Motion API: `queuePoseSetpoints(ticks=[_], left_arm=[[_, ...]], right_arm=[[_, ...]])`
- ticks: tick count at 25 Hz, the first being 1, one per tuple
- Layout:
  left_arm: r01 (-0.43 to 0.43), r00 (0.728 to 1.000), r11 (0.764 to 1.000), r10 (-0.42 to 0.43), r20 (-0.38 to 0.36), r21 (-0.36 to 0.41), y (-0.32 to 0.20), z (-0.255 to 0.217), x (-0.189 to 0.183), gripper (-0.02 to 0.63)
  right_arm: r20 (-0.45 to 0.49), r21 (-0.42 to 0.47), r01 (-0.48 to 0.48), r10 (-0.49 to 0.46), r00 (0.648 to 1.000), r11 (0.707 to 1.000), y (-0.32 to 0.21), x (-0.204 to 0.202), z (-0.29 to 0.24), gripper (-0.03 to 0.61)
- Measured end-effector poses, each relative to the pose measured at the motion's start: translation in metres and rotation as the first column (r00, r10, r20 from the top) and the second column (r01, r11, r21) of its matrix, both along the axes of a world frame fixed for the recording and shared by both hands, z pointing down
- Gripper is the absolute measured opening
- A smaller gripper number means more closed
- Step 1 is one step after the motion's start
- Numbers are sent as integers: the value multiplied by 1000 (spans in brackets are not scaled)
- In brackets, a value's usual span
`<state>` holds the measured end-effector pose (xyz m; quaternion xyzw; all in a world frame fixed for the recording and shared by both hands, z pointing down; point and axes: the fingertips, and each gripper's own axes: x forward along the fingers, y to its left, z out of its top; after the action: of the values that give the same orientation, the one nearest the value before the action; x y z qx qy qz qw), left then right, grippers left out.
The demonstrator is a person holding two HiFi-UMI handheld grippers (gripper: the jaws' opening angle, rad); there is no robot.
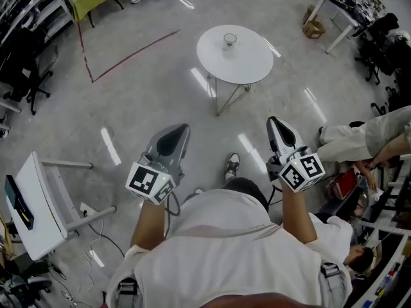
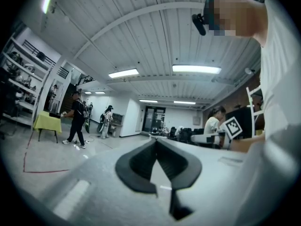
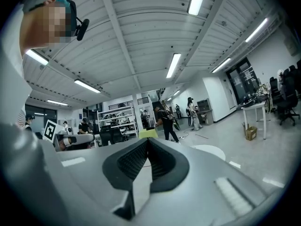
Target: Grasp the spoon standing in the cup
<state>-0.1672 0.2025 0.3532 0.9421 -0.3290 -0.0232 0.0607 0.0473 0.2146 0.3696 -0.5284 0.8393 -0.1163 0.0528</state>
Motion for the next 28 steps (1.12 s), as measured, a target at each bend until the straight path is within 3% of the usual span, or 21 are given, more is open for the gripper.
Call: queuePoseSetpoints(ticks=[6,18,28], left_arm=[[29,999,1000,-29,14,12,-75,-1,38,1],[61,998,998,-62,26,4,-196,-8,170,1],[51,998,998,-49,45,-29,-276,14,214,2]], right_arm=[[20,6,28,-28,999,1000,-81,39,7,6],[42,-24,51,-50,998,998,-206,179,13,6],[79,-79,58,-52,996,995,-287,216,47,6]])
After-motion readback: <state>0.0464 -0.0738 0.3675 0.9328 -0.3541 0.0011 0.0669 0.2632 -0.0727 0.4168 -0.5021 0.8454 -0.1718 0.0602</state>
